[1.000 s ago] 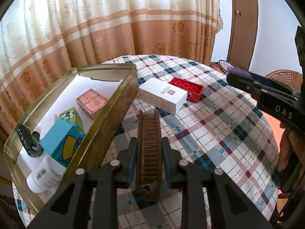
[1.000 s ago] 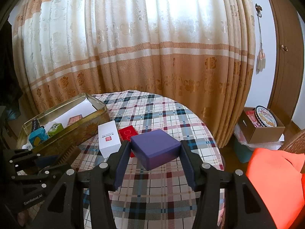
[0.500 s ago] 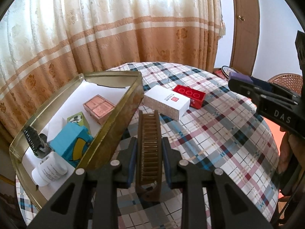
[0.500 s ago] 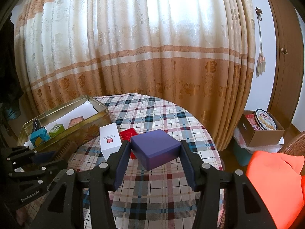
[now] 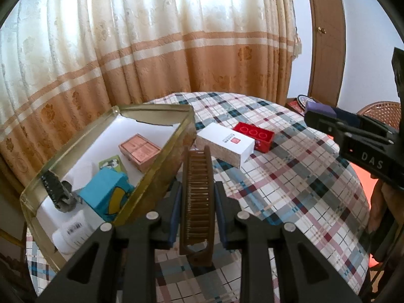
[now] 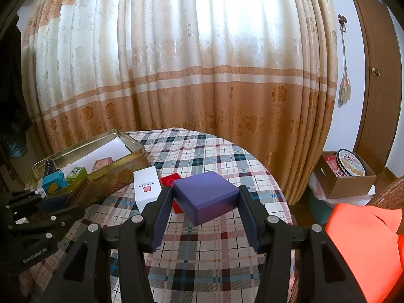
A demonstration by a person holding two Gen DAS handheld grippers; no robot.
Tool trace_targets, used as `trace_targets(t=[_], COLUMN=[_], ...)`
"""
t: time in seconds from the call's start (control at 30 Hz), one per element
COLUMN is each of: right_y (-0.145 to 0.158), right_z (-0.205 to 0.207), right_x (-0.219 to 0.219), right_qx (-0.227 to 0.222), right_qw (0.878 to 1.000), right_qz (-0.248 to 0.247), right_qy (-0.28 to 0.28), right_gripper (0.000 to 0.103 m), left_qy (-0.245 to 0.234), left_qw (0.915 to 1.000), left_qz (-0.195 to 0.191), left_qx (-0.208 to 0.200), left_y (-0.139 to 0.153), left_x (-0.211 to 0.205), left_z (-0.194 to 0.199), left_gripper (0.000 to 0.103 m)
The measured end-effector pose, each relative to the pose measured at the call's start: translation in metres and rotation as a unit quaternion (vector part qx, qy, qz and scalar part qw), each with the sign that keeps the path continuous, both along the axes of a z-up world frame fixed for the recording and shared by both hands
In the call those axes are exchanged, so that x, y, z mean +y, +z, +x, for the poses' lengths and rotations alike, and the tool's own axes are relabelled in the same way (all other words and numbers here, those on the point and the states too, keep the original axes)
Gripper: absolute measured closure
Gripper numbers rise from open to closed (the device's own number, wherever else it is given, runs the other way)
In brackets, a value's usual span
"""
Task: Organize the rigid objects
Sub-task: 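Carry the comb and purple cube with both grippers over the gold tray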
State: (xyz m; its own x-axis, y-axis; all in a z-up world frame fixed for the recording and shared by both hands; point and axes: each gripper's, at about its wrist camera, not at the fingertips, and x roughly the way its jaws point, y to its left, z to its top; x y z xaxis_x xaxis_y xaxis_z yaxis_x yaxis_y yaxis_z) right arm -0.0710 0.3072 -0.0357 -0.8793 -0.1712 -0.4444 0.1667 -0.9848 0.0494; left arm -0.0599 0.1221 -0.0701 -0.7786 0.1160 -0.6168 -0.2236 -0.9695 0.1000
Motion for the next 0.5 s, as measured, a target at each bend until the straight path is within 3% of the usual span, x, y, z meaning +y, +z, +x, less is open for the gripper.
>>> trace_targets(t=[0.13,0.5], right_y=[0.002,0.012], right_z=[0.003,0.004], right_x=[0.000,-0.014], right_qx=[0.009,0.007], right_qw=[1.000,1.000], right_qz=[0.000,0.016], right_qy=[0.002,0.016], right_gripper=[0.049,0.049], left_qy=[-0.010,-0.007], left_qw=[0.9996,0.9994], left_qz=[-0.015,0.011], left_qx=[0.024,0.032], left_y=[0.006,0.020], left_x=[0.008,-0.004], left_z=[0.009,0.013], left_gripper=[0.079,0.079])
